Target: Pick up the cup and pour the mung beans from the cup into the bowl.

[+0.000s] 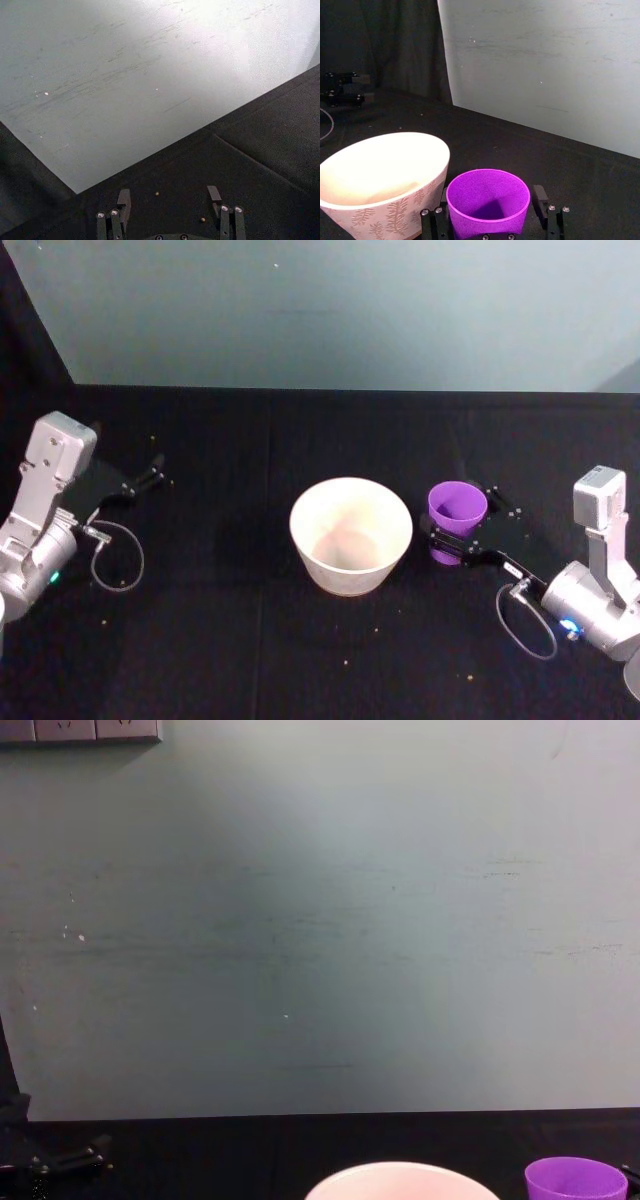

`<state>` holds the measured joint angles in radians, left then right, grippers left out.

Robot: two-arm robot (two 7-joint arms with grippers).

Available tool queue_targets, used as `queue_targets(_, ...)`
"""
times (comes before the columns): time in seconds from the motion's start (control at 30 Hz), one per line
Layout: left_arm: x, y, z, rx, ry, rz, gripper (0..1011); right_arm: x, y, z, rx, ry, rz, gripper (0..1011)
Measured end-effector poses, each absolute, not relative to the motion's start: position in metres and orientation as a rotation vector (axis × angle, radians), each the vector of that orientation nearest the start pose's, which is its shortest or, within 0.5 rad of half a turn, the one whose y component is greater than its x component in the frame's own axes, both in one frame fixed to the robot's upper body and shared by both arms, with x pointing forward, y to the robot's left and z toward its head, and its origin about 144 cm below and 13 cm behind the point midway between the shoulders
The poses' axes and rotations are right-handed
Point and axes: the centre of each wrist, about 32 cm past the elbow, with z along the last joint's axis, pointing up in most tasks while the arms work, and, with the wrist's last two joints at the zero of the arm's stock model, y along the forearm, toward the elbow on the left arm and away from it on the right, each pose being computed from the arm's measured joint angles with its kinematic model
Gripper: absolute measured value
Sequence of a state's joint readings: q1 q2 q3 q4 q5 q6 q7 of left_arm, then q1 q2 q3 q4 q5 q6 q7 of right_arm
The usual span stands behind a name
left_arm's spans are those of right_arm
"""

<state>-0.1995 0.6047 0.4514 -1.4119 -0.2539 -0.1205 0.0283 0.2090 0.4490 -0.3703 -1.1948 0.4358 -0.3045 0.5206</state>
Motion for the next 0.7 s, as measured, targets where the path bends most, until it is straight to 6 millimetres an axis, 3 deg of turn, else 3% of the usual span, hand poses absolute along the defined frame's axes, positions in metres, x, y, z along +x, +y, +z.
queue_targets(0.17, 0.4886, 0.3097, 1.1398, 0.304, -0.285, 1.248, 1000, 0.4946, -0.3086, 1.0901, -0.055, -0.055, -0.876, 994)
queue_targets(0.3, 0.4886, 0.3097, 1.1398, 0.304, -0.285, 1.248, 1000, 0.4945, -0.3087, 1.0901, -0.055, -0.055, -0.876, 927)
queue_targets(0.43, 0.4886, 0.3097, 1.1398, 0.304, -0.285, 1.248, 1000, 0.4945, -0.3087, 1.0902, -0.054, -0.055, -0.876, 796)
queue_targets(0.7, 0.4886, 0.3097, 1.1398, 0.305, -0.285, 1.248, 1000, 0.4945, -0.3088, 1.0902, -0.054, -0.055, -0.876, 754)
